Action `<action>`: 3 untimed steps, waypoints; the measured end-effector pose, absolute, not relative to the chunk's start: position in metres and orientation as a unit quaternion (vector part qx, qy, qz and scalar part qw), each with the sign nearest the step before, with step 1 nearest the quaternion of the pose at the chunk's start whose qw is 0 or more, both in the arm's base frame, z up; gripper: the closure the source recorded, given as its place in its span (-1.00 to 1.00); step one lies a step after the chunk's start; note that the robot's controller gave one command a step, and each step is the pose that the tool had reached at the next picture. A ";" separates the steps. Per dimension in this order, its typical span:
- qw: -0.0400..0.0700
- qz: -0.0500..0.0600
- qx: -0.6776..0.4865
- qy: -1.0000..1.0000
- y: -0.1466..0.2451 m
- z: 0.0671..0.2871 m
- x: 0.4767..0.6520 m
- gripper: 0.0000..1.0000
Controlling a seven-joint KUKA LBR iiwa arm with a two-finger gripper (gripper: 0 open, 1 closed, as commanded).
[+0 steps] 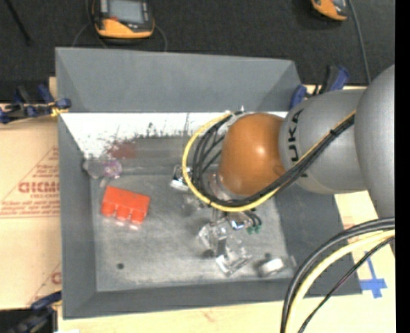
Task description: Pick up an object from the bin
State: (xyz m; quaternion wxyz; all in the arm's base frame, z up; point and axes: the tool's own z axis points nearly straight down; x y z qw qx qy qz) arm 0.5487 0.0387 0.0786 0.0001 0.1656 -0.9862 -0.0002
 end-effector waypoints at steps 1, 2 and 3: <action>-0.002 0.000 0.439 -0.899 0.044 0.094 0.557 -1.00; -0.004 0.001 0.387 -0.922 0.046 0.113 0.614 -1.00; -0.004 -0.001 0.447 -0.895 0.128 0.095 0.624 -1.00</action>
Offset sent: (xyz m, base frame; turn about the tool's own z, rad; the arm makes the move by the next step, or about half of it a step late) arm 0.0078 0.0053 0.0153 -0.5757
